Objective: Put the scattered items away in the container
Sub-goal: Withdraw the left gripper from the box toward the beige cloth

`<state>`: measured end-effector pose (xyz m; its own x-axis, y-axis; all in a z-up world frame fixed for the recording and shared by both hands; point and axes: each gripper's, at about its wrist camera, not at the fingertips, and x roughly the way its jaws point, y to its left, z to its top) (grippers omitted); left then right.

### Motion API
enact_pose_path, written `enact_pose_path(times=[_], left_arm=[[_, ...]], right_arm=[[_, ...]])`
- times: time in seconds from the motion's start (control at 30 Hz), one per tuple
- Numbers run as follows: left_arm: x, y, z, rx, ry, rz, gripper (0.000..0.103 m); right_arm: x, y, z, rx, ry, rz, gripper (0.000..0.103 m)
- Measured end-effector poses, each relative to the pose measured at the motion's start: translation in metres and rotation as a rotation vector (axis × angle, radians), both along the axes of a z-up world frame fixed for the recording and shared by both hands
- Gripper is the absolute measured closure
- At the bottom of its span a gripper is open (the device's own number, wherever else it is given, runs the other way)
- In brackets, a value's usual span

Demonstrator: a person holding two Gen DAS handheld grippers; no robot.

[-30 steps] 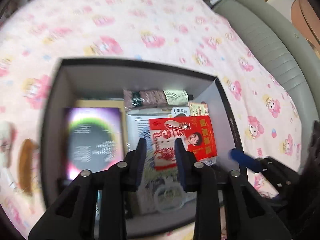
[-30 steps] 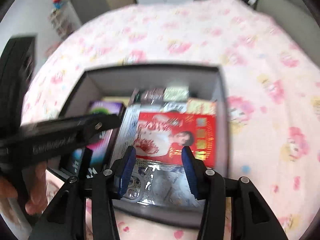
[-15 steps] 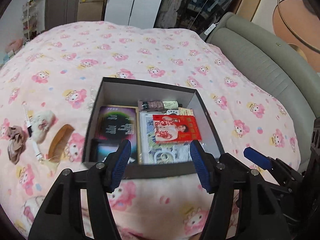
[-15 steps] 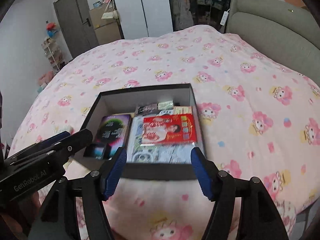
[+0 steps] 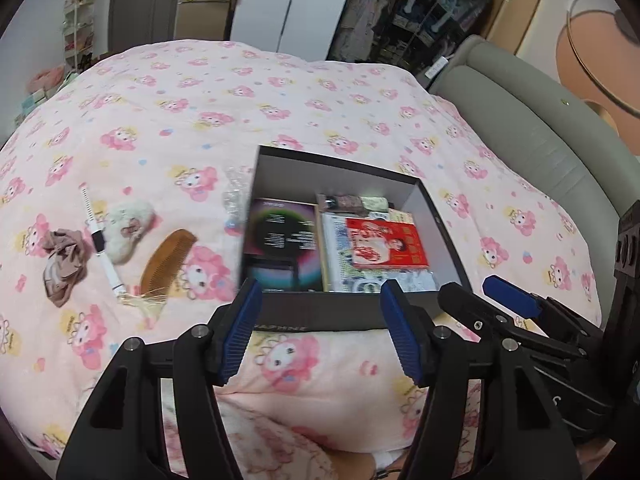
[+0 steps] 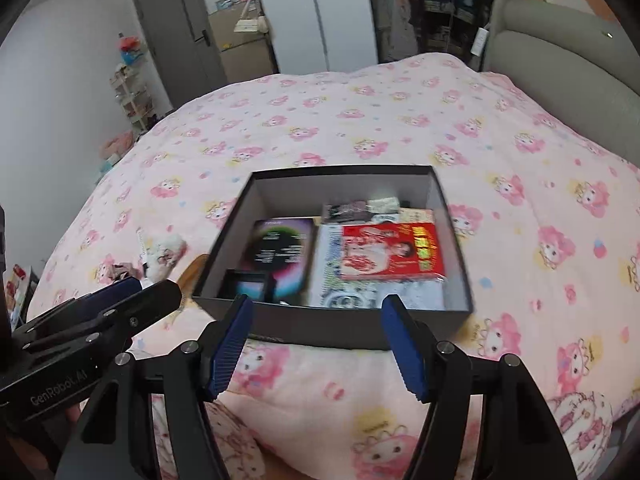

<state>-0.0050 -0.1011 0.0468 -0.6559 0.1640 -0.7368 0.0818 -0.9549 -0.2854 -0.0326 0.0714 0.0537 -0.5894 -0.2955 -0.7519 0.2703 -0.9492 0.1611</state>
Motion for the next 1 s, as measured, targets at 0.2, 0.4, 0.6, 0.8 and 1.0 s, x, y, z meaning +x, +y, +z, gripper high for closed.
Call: enact_pose_path(times=[0.2, 0.4, 0.6, 0.8, 1.0], left_arm=[[0.024, -0.053, -0.002, 0.003, 0.005, 0.097, 0.040], [0.057, -0.123, -0.020, 0.028, -0.017, 0.253, 0.041], [0.088, -0.190, -0.056, 0.108, -0.057, 0.396, 0.041], [0.092, -0.242, -0.084, 0.123, -0.082, 0.501, 0.041], [0.080, -0.297, -0.123, 0.194, -0.110, 0.581, 0.041]], right_arm=[[0.001, -0.053, 0.001, 0.024, 0.001, 0.099, 0.039], [0.002, -0.135, -0.015, 0.045, -0.045, 0.261, 0.039], [0.004, -0.216, -0.042, 0.092, -0.097, 0.435, 0.039], [-0.018, -0.286, -0.071, 0.105, -0.174, 0.601, 0.039], [-0.045, -0.339, -0.090, 0.137, -0.208, 0.659, 0.039]])
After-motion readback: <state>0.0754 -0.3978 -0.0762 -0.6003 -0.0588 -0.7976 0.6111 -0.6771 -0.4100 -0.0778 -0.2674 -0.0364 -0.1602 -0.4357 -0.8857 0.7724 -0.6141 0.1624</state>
